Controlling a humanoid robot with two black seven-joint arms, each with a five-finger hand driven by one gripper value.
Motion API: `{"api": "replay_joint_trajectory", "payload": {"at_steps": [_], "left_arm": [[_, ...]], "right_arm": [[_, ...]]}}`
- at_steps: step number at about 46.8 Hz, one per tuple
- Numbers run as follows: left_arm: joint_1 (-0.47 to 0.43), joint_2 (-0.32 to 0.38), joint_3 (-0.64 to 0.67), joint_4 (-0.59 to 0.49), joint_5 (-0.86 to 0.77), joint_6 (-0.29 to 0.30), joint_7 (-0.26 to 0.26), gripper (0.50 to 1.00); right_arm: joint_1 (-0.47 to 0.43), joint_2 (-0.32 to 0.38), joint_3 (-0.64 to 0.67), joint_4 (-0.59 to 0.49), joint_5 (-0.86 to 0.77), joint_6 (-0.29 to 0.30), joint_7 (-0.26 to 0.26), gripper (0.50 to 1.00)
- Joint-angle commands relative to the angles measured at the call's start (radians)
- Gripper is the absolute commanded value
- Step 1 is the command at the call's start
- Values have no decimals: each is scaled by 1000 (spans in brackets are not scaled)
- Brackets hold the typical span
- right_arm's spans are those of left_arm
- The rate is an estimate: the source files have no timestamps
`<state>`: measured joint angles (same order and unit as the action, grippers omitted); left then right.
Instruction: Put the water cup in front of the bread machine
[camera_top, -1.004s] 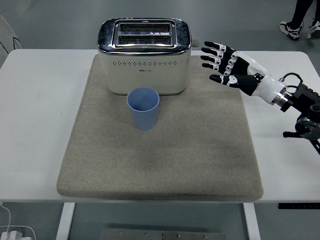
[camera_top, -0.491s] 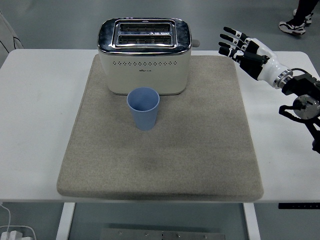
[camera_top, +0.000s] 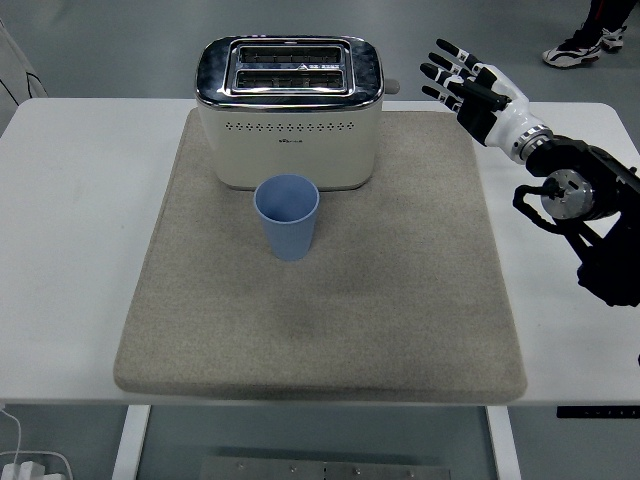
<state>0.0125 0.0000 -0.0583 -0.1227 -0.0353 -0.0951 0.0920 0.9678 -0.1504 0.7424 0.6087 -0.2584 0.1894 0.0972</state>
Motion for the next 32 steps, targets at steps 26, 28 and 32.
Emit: {"api": "replay_joint_trajectory", "payload": {"at_steps": [26, 28, 32], "left_arm": [[0, 0, 0, 0, 0, 0, 0, 1000], [0, 0, 0, 0, 0, 0, 0, 1000], [0, 0, 0, 0, 0, 0, 0, 1000]], "right_arm": [[-1, 32, 2, 3, 87, -84, -59, 928], [-1, 32, 2, 3, 87, -84, -57, 926], [-1, 32, 2, 3, 87, -85, -51, 928]]}}
